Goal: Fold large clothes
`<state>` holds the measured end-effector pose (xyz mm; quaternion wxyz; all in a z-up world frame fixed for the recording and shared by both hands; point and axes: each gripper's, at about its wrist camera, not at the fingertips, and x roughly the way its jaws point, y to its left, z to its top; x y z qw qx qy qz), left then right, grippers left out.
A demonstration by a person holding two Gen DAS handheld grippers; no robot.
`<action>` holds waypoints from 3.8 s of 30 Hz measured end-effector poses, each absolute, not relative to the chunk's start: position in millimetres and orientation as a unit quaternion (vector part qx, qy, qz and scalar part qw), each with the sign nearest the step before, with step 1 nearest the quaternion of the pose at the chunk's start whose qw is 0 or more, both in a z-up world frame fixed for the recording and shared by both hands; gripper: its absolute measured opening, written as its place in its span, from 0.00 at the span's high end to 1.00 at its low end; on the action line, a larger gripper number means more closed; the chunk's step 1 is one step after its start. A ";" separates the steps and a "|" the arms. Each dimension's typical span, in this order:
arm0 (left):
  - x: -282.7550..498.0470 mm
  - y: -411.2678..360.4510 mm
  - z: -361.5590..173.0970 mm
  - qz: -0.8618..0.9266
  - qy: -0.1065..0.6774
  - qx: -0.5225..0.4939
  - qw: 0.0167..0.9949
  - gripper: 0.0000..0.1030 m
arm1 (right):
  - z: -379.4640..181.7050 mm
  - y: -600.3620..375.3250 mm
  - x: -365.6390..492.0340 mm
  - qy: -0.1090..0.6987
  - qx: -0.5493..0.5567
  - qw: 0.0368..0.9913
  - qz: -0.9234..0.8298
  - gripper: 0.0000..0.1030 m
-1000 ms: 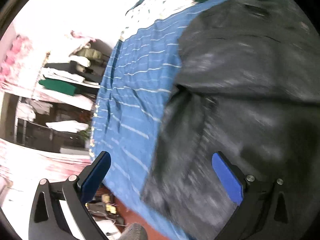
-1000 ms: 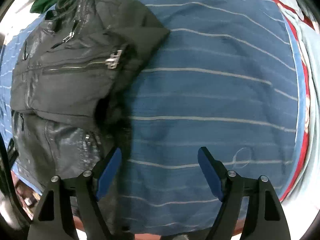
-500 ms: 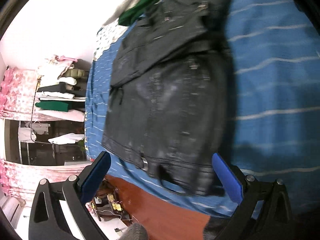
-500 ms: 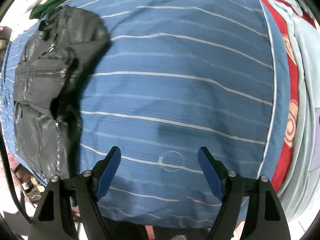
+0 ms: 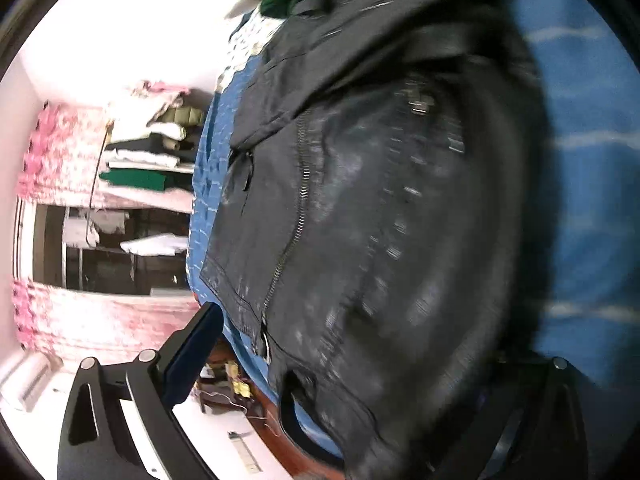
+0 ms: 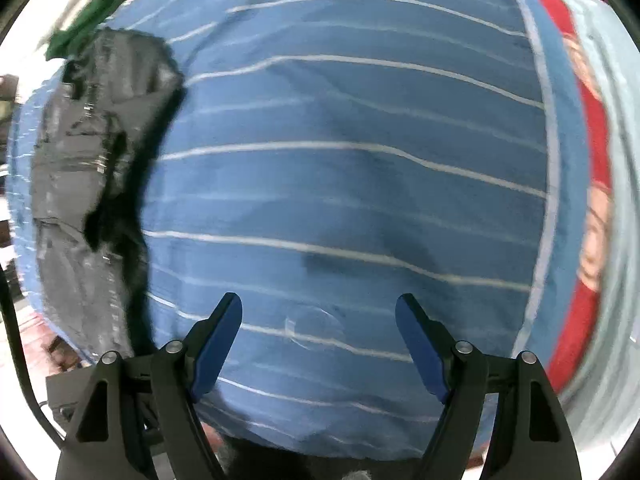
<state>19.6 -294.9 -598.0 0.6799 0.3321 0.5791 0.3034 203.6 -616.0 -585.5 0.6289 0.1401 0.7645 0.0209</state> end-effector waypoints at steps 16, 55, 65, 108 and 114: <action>21.6 -263.4 -539.3 0.197 0.590 0.207 0.755 0.92 | -690.8 -508.0 292.4 0.666 0.496 0.506 0.231 0.67; 72.8 113.0 -546.0 0.251 0.640 -0.186 0.702 0.07 | -523.5 -176.9 460.3 0.694 0.184 0.668 0.194 0.37; 69.8 116.7 -586.4 0.261 0.657 -0.202 0.678 0.00 | -635.8 -148.8 509.9 0.746 0.107 0.622 0.211 0.35; 90.7 167.2 -601.7 0.333 0.622 -0.099 0.702 0.00 | -621.5 -523.6 225.4 0.685 0.382 0.618 -0.043 0.52; 77.5 156.1 -595.5 0.326 0.563 -0.107 0.752 0.00 | -560.0 -516.2 224.4 0.662 0.283 0.691 -0.060 0.40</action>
